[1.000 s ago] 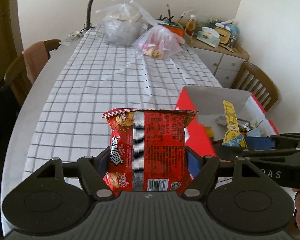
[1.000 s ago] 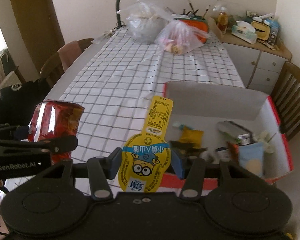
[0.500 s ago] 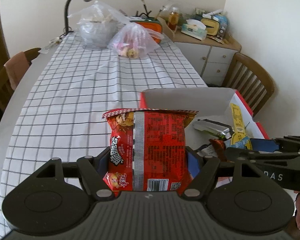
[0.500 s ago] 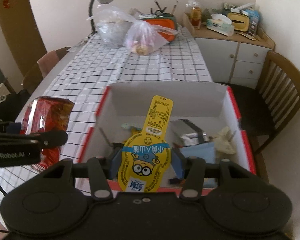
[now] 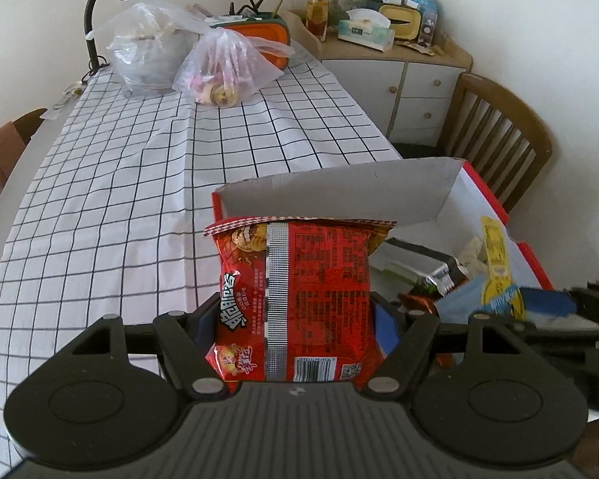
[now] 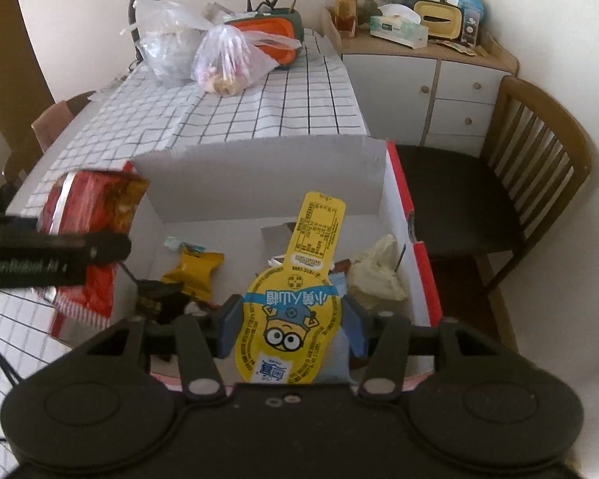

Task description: Organize snacks

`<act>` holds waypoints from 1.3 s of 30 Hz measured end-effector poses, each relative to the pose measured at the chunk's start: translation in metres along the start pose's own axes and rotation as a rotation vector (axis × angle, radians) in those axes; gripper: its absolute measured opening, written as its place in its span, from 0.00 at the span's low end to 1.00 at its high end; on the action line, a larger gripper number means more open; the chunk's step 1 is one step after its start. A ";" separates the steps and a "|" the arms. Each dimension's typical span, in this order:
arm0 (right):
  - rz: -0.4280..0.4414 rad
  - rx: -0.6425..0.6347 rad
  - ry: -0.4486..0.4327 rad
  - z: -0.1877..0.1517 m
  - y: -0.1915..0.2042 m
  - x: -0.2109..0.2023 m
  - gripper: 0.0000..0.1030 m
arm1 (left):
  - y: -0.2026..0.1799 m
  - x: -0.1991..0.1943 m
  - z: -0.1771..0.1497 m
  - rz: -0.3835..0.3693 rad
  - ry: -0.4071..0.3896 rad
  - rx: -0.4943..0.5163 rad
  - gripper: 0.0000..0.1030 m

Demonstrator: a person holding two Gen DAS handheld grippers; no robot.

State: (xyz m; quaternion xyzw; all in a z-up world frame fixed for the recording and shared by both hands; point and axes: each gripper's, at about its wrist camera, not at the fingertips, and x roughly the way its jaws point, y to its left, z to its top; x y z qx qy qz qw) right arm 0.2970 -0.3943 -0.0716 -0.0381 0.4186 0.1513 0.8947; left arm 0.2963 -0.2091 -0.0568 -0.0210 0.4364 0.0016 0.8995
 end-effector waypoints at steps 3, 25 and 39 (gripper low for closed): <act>-0.007 0.000 0.005 -0.001 -0.003 0.008 0.50 | -0.005 0.016 0.004 0.003 0.021 0.018 0.73; -0.002 0.006 0.035 -0.014 -0.009 0.023 0.62 | -0.029 0.059 -0.013 0.022 0.132 0.070 0.73; 0.038 0.028 -0.054 -0.015 -0.003 -0.013 0.78 | -0.016 0.018 -0.021 -0.014 0.052 0.041 0.72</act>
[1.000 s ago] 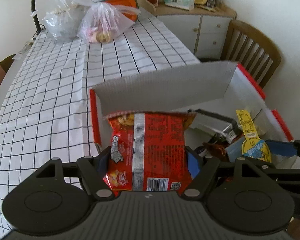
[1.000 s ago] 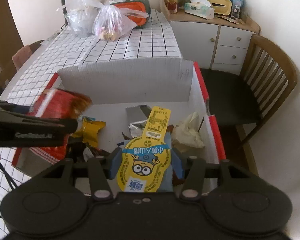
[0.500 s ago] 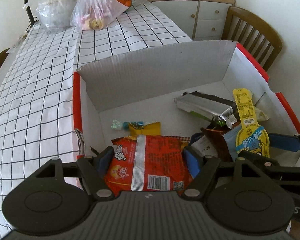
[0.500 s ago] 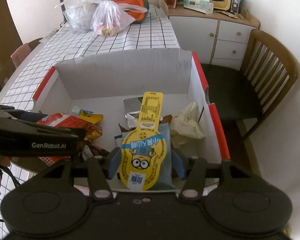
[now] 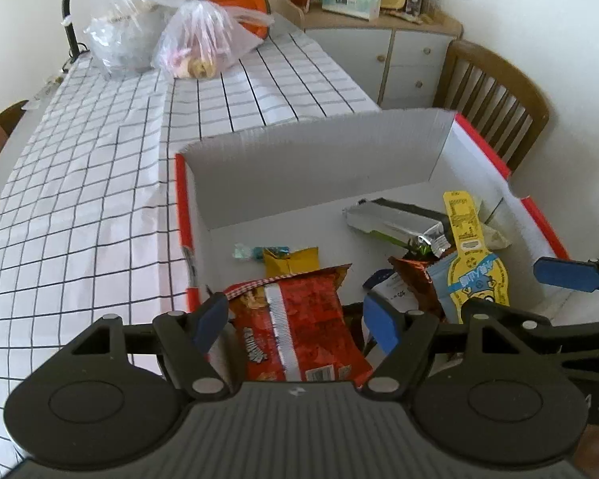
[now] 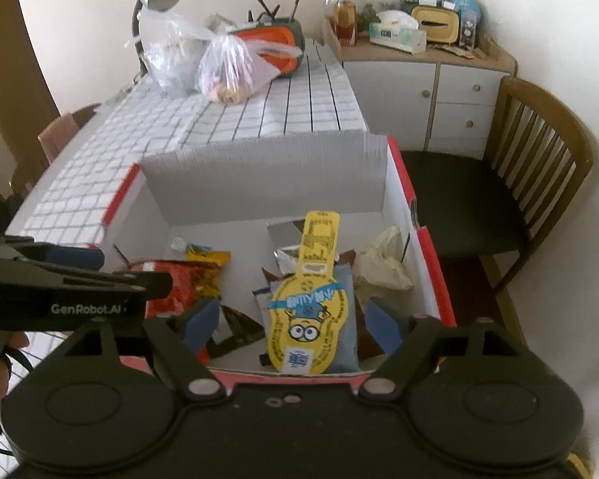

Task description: Organize snacks

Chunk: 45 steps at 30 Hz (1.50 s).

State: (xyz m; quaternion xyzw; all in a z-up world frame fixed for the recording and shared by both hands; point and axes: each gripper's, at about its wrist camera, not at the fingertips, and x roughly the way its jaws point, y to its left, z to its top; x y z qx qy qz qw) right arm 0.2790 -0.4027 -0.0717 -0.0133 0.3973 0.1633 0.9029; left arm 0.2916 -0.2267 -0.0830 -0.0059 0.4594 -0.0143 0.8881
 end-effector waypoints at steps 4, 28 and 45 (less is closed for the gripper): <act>0.013 0.002 -0.042 0.000 0.004 -0.016 0.88 | 0.008 -0.017 -0.001 -0.014 -0.036 -0.012 0.72; 0.047 0.130 -0.184 -0.012 0.013 -0.081 1.00 | 0.038 -0.111 -0.030 -0.085 -0.219 -0.034 0.83; 0.026 0.183 -0.312 -0.045 0.029 -0.123 1.00 | 0.028 -0.145 -0.048 -0.126 -0.261 -0.053 0.95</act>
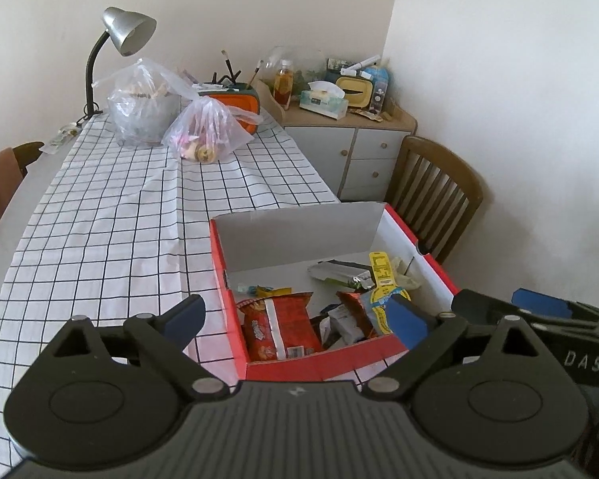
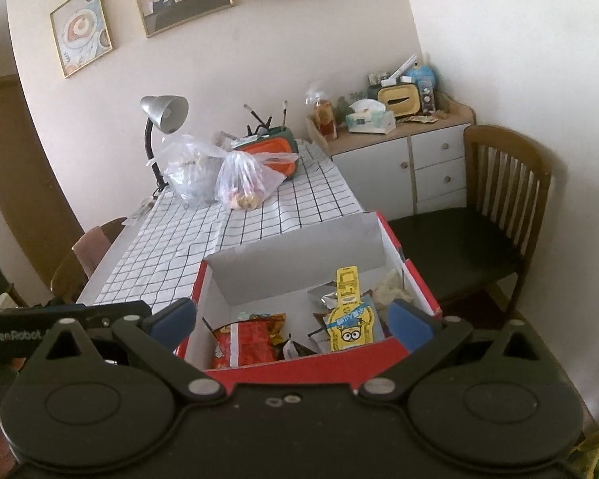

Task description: Organize snacks

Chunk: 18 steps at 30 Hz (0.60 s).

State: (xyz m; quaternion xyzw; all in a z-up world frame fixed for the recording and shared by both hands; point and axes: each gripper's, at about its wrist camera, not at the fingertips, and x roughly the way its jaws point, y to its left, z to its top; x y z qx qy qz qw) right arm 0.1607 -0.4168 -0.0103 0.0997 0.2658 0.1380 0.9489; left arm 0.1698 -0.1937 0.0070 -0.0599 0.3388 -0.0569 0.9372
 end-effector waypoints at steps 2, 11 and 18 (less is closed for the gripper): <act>-0.015 0.006 -0.004 -0.002 -0.001 -0.001 1.00 | -0.002 0.000 -0.001 0.015 0.004 0.000 0.95; -0.042 0.011 -0.049 -0.007 -0.003 -0.008 1.00 | -0.005 0.000 -0.003 0.051 0.009 -0.017 0.95; -0.043 0.017 -0.046 -0.009 -0.004 -0.008 1.00 | -0.008 0.000 -0.003 0.069 0.013 -0.015 0.95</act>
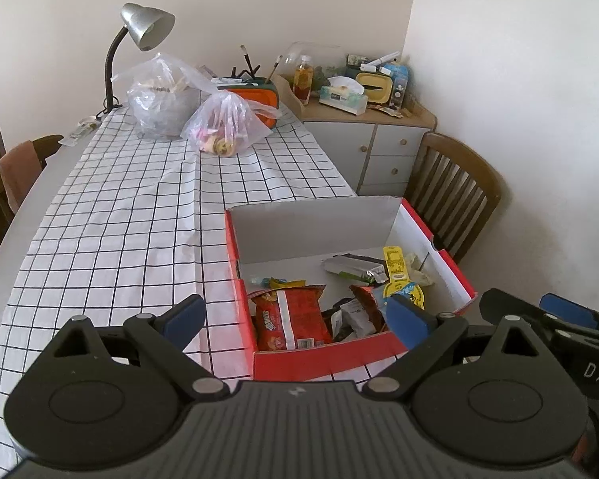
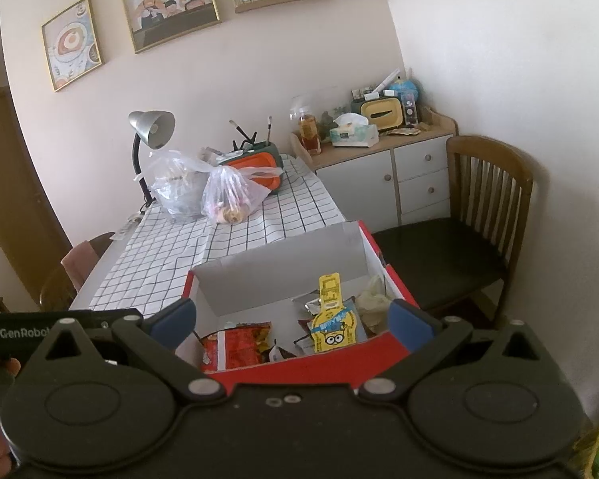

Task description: Organize snacks

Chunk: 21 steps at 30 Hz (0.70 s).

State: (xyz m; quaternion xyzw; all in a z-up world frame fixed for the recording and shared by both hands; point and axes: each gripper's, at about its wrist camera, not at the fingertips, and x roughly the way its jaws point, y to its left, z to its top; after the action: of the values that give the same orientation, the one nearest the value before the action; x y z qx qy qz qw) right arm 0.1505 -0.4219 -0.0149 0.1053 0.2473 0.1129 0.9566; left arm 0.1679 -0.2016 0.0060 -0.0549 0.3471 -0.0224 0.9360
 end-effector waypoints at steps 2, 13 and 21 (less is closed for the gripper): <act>-0.003 0.003 0.010 -0.001 0.000 0.002 1.00 | -0.001 0.000 0.000 0.001 0.001 0.001 0.95; -0.027 -0.015 0.001 0.000 0.004 0.000 1.00 | -0.001 -0.001 -0.001 0.002 0.001 0.000 0.95; -0.043 -0.016 0.007 -0.001 0.005 0.000 1.00 | -0.002 0.001 0.001 -0.005 0.008 0.005 0.95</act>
State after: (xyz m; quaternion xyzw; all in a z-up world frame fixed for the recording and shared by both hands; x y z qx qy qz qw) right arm 0.1491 -0.4174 -0.0143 0.0919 0.2518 0.0946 0.9587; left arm 0.1697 -0.2033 0.0061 -0.0536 0.3508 -0.0259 0.9346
